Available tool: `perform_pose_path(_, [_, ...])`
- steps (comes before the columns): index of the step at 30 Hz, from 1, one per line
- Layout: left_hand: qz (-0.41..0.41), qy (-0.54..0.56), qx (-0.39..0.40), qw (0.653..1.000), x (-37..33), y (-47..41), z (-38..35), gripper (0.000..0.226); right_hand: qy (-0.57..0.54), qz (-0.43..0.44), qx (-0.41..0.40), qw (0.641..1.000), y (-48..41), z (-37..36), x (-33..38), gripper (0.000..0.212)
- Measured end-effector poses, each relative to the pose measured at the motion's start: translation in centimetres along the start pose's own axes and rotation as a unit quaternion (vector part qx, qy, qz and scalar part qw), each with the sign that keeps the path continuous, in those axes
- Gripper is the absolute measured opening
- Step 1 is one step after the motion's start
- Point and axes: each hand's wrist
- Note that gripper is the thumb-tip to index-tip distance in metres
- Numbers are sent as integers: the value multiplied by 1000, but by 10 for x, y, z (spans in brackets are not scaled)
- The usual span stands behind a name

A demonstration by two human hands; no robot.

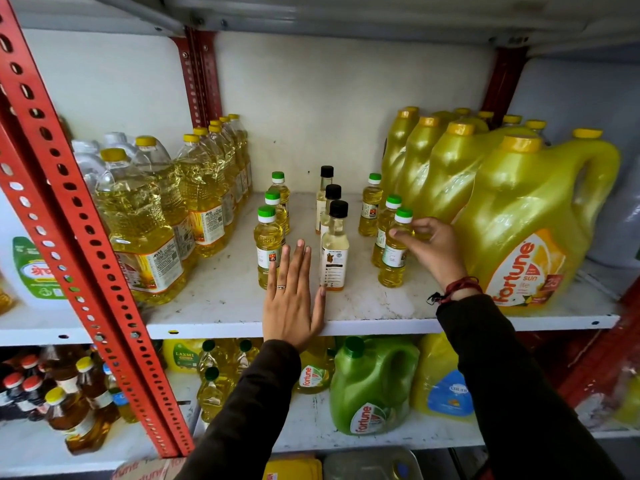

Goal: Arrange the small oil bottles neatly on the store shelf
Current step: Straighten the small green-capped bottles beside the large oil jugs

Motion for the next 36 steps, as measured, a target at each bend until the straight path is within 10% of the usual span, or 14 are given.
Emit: perform_pose_path(36, [24, 13, 54, 998, -3, -4, 12, 74, -53, 0, -16, 998, 4, -3, 1, 29])
Point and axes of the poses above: each hand's wrist, its own y-axis away from the middle knuckle, its own z-axis out of the back of the hand, x = y × z, and after that the axes turned 12 degrees about -x, right-handed
